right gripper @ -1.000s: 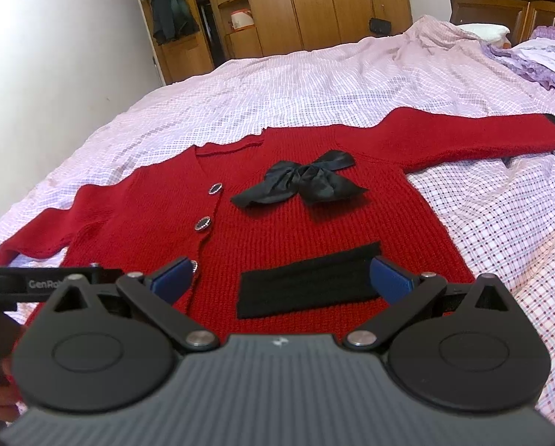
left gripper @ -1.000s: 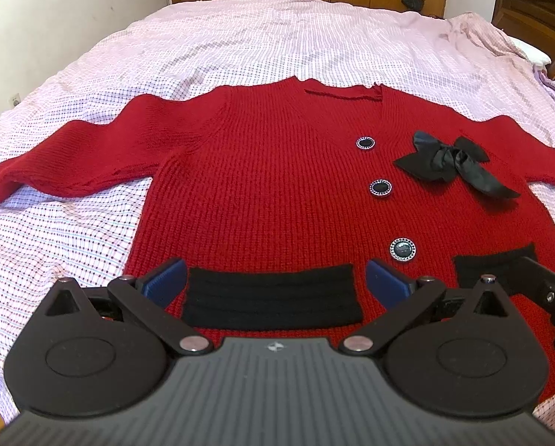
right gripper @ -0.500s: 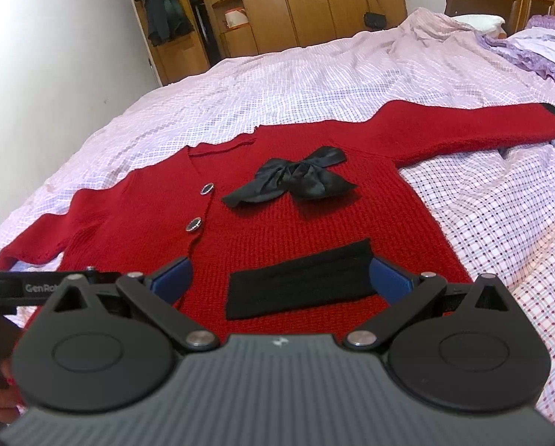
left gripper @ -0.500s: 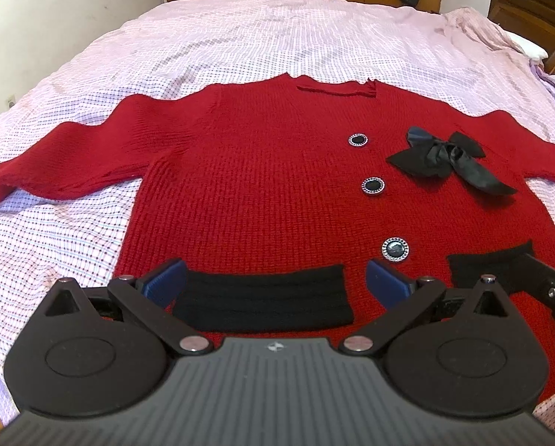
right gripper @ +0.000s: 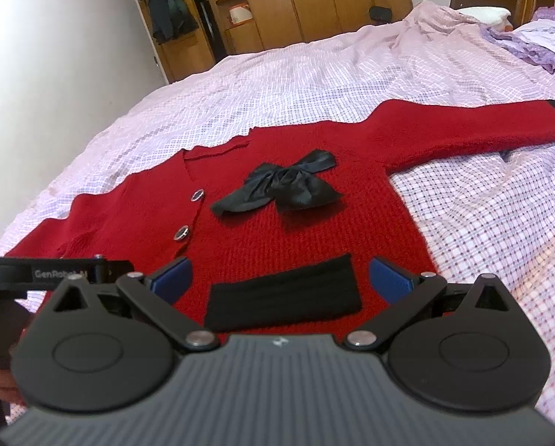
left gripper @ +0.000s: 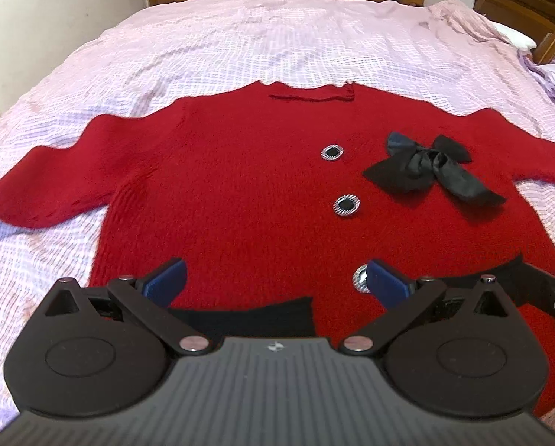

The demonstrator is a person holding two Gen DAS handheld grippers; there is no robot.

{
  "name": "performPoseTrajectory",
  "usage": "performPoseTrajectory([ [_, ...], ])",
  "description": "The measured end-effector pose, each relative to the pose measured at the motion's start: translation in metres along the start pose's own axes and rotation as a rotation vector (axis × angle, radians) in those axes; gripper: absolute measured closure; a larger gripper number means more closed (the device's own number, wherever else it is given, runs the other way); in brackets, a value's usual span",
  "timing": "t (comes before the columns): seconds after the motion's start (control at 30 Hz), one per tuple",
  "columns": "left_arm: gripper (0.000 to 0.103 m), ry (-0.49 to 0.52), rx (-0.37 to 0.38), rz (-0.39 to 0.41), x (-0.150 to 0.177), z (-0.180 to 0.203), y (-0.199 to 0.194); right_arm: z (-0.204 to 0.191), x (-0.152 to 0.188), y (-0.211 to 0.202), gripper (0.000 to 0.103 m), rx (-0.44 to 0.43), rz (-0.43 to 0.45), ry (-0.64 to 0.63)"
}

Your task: Fold small clothes

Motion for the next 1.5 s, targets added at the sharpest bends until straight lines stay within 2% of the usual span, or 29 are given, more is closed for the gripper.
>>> performPoseTrajectory([
  [0.2,0.0,0.039,0.014,0.012,-0.016,0.02,0.014,0.027,-0.021,0.002,0.0,-0.008,-0.018,-0.004],
  [0.37,0.0,0.068,0.023,-0.014,-0.023,0.04,0.032,0.069,-0.042,0.003,0.0,0.067,-0.015,-0.003],
  [0.57,0.0,0.091,0.036,-0.043,-0.027,0.063,0.051,0.137,-0.067,0.0,0.0,0.14,0.01,0.094],
  [0.7,0.0,0.098,0.016,-0.076,-0.023,0.073,0.067,0.182,-0.08,0.002,0.0,0.207,0.037,0.149],
  [0.93,0.0,0.109,0.005,-0.065,-0.017,0.078,0.078,0.25,-0.097,0.015,0.0,0.286,0.046,0.233],
  [1.07,0.0,0.11,0.005,-0.061,-0.014,0.078,0.08,0.288,-0.103,0.017,0.0,0.308,0.086,0.325],
  [1.33,0.0,0.106,-0.007,-0.06,-0.012,0.079,0.079,0.325,-0.115,0.033,0.0,0.351,0.1,0.332],
  [1.4,0.0,0.105,-0.006,-0.069,-0.013,0.078,0.08,0.331,-0.119,0.035,0.0,0.348,0.123,0.325],
  [1.5,0.0,0.096,-0.009,-0.08,-0.014,0.078,0.081,0.335,-0.123,0.032,0.003,0.35,0.208,0.332],
])
Point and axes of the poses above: each gripper's, at about its wrist camera, not at the fingertips, and y roughly the way its jaws point, z to its right, x to its underside, the point moved 5 cm from there along y, roughly the way its jaws point, and after that the axes turned 12 degrees about -x, right-handed, at the moved point
